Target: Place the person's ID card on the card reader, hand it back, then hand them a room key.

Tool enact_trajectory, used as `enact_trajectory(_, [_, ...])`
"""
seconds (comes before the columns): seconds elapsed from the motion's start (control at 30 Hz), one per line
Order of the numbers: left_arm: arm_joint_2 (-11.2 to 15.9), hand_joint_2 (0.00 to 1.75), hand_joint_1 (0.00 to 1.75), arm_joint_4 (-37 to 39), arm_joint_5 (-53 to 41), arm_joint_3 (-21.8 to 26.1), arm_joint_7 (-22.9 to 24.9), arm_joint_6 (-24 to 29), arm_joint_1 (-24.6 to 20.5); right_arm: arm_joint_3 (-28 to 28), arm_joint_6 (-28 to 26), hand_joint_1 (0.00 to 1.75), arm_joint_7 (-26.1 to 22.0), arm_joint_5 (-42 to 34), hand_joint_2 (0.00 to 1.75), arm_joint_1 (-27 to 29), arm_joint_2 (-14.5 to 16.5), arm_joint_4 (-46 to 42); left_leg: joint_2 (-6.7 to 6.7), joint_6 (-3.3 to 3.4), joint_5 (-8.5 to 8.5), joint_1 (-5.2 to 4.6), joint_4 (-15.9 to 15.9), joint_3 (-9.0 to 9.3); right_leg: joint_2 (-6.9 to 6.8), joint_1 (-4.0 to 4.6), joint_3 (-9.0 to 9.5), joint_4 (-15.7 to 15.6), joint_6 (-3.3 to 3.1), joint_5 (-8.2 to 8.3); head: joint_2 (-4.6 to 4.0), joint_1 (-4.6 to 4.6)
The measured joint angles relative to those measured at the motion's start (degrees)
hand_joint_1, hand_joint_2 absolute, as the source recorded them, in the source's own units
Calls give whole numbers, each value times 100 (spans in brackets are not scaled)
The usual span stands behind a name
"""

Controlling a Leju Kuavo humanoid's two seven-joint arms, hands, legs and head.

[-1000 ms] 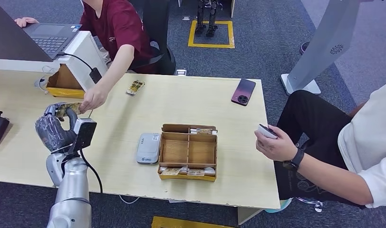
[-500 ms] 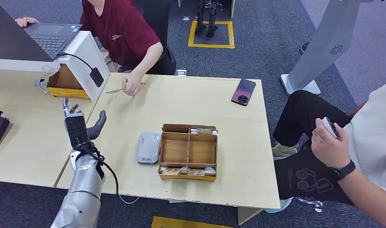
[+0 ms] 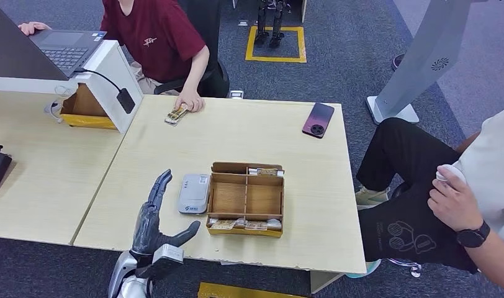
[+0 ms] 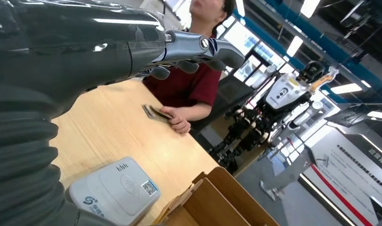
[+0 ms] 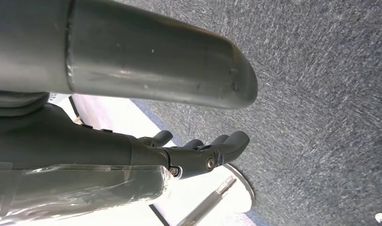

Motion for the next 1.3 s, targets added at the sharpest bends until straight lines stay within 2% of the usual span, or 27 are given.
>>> enact_trajectory(0.13, [82, 175, 0, -183, -685, -393, 76, 941, 268, -55, -2, 0, 32, 33, 0, -2, 0, 0, 0, -1, 1, 0, 0, 1, -4, 0, 3, 0, 0, 2, 0, -1])
enact_trajectory(0.23, [32, 175, 0, -287, -1417, -418, 34, 1228, 397, -84, -1, 0, 42, 54, 0, -3, -1, 0, -1, -1, 3, 1, 0, 5, -7, 0, 6, 1, -2, 4, 0, -1])
enact_trajectory(0.47, [-61, 175, 0, -414, -1746, -398, 1, 1265, 510, -102, 0, 0, 41, 72, 0, -6, -2, -1, -2, -1, 4, 1, 0, 6, -8, 1, 7, 1, -3, 5, 0, -1])
enact_trajectory(0.7, [-212, 175, 0, -473, -2570, -195, 5, 1266, 584, -131, -11, 0, -11, 93, 0, -7, -2, -9, -1, -1, 3, 1, 0, 5, -8, 1, 7, 1, -3, 5, 0, 1])
enact_trajectory(0.87, [-114, 175, 0, -478, -2598, -79, 27, 1269, 549, -137, -13, 0, -14, 98, 0, -9, -3, -23, -2, -1, 4, 1, 0, 7, -8, 1, 7, 2, -4, 5, 0, -6])
enact_trajectory(1.07, [-378, 175, 0, -472, -3541, -7, -5, 1274, 595, -154, -55, 0, -14, 110, 0, -29, -8, -22, -3, 0, 4, 0, 0, 6, -9, 0, 8, 2, -3, 5, 0, -10])
enact_trajectory(1.3, [-578, 175, 0, -130, -3874, 131, 88, 1274, 428, -221, -85, 0, -28, 130, 0, -66, -11, -20, -3, 0, 4, -1, 1, 8, -9, -1, 9, 1, -3, 6, 0, -11])
